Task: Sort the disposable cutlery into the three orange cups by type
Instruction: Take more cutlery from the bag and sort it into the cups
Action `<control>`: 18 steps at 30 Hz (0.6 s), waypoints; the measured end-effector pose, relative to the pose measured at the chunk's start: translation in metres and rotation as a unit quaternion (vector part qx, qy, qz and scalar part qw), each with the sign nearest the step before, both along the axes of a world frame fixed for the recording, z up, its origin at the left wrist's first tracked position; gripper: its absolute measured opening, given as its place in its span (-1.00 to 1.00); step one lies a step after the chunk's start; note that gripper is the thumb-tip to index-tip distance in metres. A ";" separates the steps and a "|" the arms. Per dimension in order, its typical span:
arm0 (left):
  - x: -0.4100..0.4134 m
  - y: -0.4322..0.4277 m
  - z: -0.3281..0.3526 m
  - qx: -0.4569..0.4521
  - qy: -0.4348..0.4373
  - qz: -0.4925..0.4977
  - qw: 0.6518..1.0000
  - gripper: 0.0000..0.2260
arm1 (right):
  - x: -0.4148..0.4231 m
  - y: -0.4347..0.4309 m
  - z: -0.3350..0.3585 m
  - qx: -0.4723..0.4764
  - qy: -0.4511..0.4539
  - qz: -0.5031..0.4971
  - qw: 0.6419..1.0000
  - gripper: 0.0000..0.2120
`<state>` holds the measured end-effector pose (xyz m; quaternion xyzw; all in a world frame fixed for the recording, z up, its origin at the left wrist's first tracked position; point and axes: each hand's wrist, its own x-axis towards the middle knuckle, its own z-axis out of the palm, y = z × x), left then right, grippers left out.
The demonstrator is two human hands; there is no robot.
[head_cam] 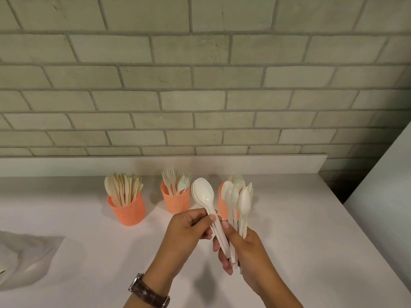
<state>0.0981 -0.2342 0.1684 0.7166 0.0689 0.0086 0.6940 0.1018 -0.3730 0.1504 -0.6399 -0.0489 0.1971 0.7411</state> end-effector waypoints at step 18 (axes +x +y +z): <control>0.150 -0.031 -0.058 0.147 -0.060 0.071 0.985 -0.72 | 0.006 -0.071 -0.021 -0.035 0.034 -0.166 0.985 -0.76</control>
